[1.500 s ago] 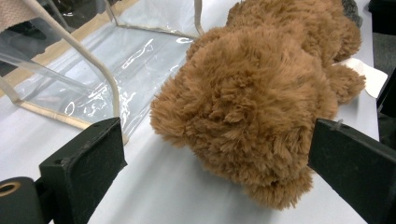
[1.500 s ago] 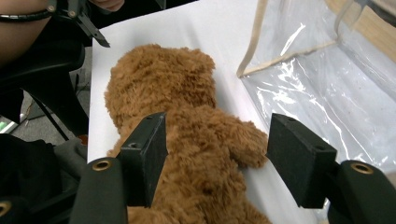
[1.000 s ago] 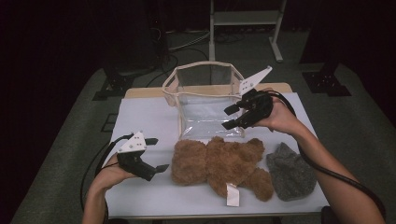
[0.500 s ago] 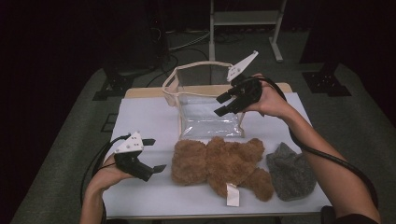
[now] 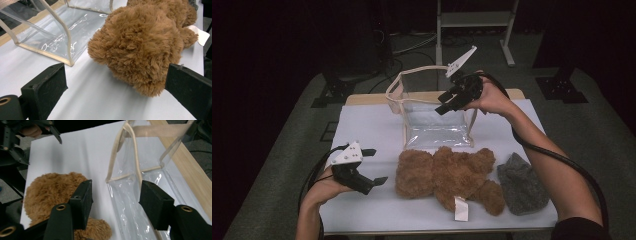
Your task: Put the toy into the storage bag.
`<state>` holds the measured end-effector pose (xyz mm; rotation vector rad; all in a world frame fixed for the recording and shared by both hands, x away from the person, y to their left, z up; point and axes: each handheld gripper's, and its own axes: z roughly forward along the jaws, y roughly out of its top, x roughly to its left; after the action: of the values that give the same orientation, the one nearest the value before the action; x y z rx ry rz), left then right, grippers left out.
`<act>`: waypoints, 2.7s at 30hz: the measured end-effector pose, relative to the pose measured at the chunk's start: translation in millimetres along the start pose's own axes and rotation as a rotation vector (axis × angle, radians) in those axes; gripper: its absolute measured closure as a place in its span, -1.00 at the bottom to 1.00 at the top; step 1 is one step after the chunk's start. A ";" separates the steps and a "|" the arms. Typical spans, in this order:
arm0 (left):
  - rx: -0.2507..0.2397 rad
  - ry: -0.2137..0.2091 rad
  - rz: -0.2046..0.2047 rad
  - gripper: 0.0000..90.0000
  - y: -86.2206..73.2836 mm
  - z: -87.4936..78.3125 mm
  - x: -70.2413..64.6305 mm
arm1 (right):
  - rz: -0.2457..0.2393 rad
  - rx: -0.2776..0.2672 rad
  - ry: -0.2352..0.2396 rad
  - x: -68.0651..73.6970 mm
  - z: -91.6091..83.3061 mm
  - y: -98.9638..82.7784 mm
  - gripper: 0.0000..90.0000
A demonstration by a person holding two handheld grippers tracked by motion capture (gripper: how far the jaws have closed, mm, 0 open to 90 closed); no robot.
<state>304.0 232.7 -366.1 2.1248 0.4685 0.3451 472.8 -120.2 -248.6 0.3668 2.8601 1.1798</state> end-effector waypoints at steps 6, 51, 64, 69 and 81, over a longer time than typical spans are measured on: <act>0.004 -0.002 0.002 -0.93 -0.8 -1.1 0.4 | 0.023 -0.003 0.000 -11.1 3.7 0.2 -0.02; 0.009 -0.004 0.002 -0.93 -3.4 -6.5 -0.1 | 0.041 0.085 -0.019 -13.0 20.4 -10.6 0.92; 0.021 -0.009 0.008 -0.93 -4.0 -6.5 0.3 | 0.032 0.088 -0.011 6.4 16.8 -17.4 0.93; 0.015 -0.010 0.009 -0.93 -3.8 -6.6 -0.3 | 0.029 0.082 -0.006 15.9 14.4 -22.8 0.93; 0.019 -0.014 0.015 -0.93 -3.0 -6.4 -1.1 | 0.011 0.077 0.027 41.5 11.1 -28.4 0.93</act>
<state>299.8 238.4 -365.2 2.1486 0.4491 0.3357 427.9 -122.5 -273.6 0.3721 2.9369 1.0862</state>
